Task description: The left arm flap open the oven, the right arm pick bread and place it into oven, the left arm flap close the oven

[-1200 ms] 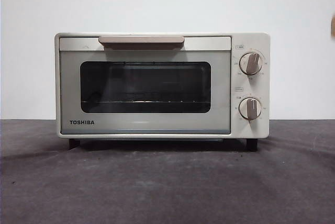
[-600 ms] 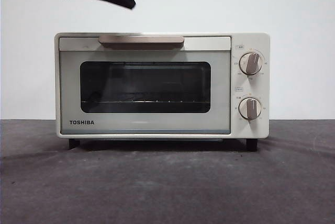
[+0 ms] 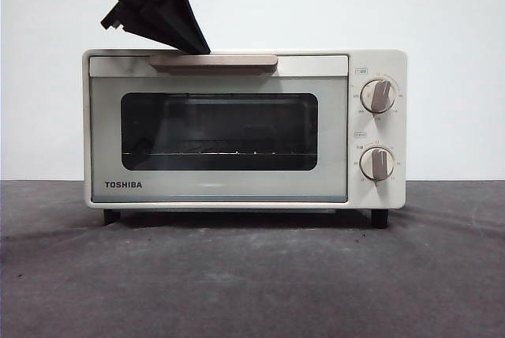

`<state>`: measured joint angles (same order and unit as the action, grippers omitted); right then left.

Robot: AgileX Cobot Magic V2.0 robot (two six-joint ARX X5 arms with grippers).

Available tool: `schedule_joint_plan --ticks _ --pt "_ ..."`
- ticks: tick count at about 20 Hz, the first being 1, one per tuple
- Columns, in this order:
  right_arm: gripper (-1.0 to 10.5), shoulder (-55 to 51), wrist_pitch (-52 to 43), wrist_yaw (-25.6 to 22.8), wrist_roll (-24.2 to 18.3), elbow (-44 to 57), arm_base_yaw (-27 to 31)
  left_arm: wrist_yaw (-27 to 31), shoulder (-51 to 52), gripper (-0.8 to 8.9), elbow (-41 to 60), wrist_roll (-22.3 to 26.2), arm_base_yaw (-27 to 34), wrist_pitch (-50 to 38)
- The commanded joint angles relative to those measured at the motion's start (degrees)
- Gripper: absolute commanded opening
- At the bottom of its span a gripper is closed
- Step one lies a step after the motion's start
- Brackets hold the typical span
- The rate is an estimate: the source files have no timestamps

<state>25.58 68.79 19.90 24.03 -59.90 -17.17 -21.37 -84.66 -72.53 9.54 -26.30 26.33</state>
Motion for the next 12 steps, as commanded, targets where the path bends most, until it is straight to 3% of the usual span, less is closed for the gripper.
schedule_joint_plan --ticks 1,7,12 --pt "1.9 0.1 -0.4 0.2 0.6 -1.0 -0.2 0.2 -1.6 0.07 -1.2 0.7 -0.4 1.4" --pt "1.9 0.0 -0.6 -0.5 0.6 -1.0 -0.2 0.4 -1.5 0.08 -1.1 1.8 -1.3 8.1" --pt "1.9 0.1 -0.7 -0.5 -0.5 -1.0 -0.2 3.9 -1.5 0.09 -1.0 1.9 -2.8 12.9"
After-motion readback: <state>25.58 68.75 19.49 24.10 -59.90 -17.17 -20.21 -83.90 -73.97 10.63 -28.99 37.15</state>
